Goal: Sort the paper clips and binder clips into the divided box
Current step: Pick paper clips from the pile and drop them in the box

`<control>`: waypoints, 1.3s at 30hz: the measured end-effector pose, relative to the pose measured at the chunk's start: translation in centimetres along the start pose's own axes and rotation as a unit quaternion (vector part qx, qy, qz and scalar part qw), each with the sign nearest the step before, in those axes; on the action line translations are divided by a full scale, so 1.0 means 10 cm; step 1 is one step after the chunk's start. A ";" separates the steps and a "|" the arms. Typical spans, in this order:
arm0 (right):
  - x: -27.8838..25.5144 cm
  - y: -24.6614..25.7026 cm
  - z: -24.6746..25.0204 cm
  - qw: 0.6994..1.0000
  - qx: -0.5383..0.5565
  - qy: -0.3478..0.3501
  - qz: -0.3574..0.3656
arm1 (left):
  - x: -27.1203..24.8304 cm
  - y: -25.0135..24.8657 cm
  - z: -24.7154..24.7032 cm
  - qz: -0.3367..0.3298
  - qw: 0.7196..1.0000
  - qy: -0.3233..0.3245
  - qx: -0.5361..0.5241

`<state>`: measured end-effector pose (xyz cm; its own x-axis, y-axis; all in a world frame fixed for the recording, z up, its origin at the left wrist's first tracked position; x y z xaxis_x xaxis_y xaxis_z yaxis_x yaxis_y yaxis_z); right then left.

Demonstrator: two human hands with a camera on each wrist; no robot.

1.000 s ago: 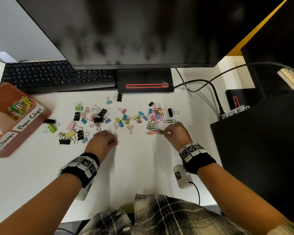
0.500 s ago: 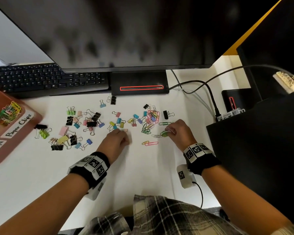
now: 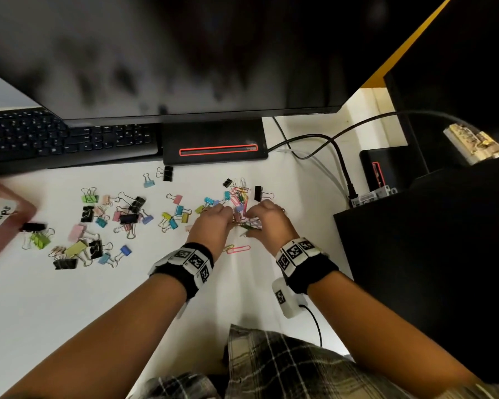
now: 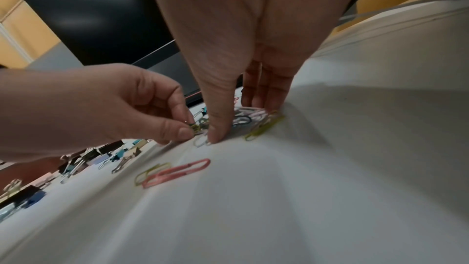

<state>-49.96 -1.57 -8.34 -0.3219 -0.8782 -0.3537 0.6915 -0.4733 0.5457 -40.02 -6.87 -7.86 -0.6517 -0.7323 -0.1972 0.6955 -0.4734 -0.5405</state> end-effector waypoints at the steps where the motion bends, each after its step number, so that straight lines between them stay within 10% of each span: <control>1: 0.00 0.02 -0.01 1.000 -0.006 0.002 0.004 | 0.01 0.00 0.01 -0.002 1.000 -0.002 0.005; 11: -0.02 0.25 -0.15 0.987 -0.141 0.021 0.068 | -0.16 0.28 0.18 -0.007 0.999 -0.033 -0.003; 24: -0.13 0.69 -0.02 0.997 -0.043 -0.001 0.061 | -0.47 0.68 0.59 0.023 0.988 -0.074 -0.137; 39: 0.29 4.01 -0.85 0.967 0.014 0.004 0.256 | -1.61 2.99 3.30 0.201 0.902 -0.322 -0.207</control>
<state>-17.68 -22.53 6.02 0.0637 -0.9972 -0.0382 0.7411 0.0216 0.6710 1.26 -25.39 6.11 0.0309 -0.9995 -0.0010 0.5773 0.0186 -0.8163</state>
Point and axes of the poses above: each hand's wrist, its own x-axis towards the middle knuckle, its own z-axis out of the back of the hand, y = z × x, the point moved 10 cm from there along x, towards the middle knuckle, and after that the axes turned 4 degrees about -y, right-handed, at the moved point
